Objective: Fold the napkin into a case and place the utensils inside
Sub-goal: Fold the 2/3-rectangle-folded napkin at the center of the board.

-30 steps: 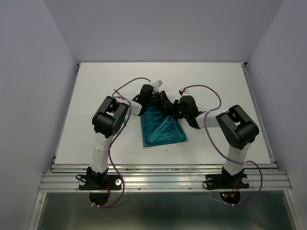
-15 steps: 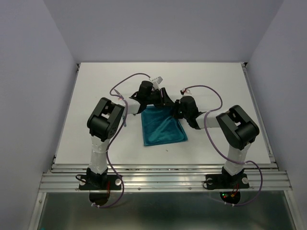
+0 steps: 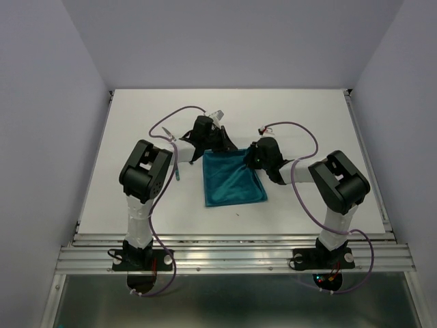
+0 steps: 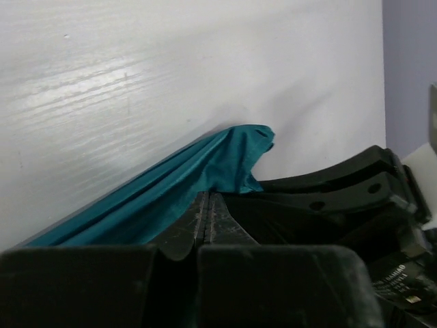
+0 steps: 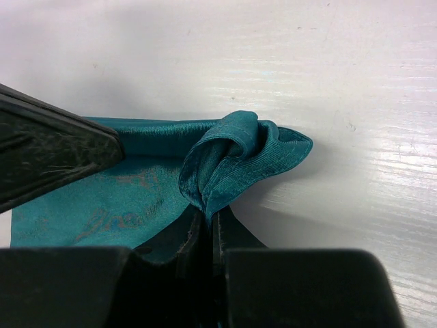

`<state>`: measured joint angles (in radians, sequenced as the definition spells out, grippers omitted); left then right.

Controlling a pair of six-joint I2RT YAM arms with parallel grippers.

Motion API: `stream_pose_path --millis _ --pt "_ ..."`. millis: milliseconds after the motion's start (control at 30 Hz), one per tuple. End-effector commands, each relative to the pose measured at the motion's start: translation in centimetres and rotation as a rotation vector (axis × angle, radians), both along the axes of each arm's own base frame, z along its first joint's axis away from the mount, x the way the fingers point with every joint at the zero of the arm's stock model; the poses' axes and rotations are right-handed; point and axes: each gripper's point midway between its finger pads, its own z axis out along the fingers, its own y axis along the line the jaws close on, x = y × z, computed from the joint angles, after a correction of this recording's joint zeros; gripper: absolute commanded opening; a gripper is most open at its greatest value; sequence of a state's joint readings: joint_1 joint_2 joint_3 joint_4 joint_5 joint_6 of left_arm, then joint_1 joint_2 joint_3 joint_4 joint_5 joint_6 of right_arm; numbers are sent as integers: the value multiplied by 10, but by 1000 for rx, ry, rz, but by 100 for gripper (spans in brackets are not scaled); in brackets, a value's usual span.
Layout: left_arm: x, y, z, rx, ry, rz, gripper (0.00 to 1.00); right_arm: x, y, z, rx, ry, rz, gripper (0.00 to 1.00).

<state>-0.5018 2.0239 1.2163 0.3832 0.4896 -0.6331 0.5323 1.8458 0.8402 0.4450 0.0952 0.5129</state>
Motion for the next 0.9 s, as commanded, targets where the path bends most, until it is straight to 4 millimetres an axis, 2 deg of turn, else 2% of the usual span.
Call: stream_pose_path --millis 0,167,233,333,367,400,467,500,633,733,767,800,867 --pt "0 4 -18 31 46 15 0 3 2 14 -15 -36 -14 1" --pt "7 8 -36 94 75 33 0 4 2 15 -37 -32 -24 1" --pt "9 9 -44 114 84 42 0 10 3 20 -43 -36 -37 1" --pt "8 13 -58 141 111 53 0 12 4 18 -102 -9 -67 1" --pt "8 12 -62 145 122 52 0 7 6 15 -146 3 -66 1" --pt "7 12 -66 147 132 48 0 13 6 18 -163 -1 -81 1" --pt "8 12 -66 153 126 54 0 11 3 15 -215 14 -93 1" --pt "8 13 -67 157 128 54 0 7 11 13 -241 16 -78 1" --pt "9 15 -68 175 128 59 0 9 11 18 -341 13 -107 1" --pt "7 17 -68 179 131 61 0 11 8 17 -413 39 -122 1" --pt "6 18 -69 182 134 62 0 6 6 8 -460 65 -115 1" --pt "6 18 -68 183 131 64 0 12 9 14 -466 58 -120 1" --pt "5 19 -69 184 136 67 0 8 9 10 -507 81 -114 1"
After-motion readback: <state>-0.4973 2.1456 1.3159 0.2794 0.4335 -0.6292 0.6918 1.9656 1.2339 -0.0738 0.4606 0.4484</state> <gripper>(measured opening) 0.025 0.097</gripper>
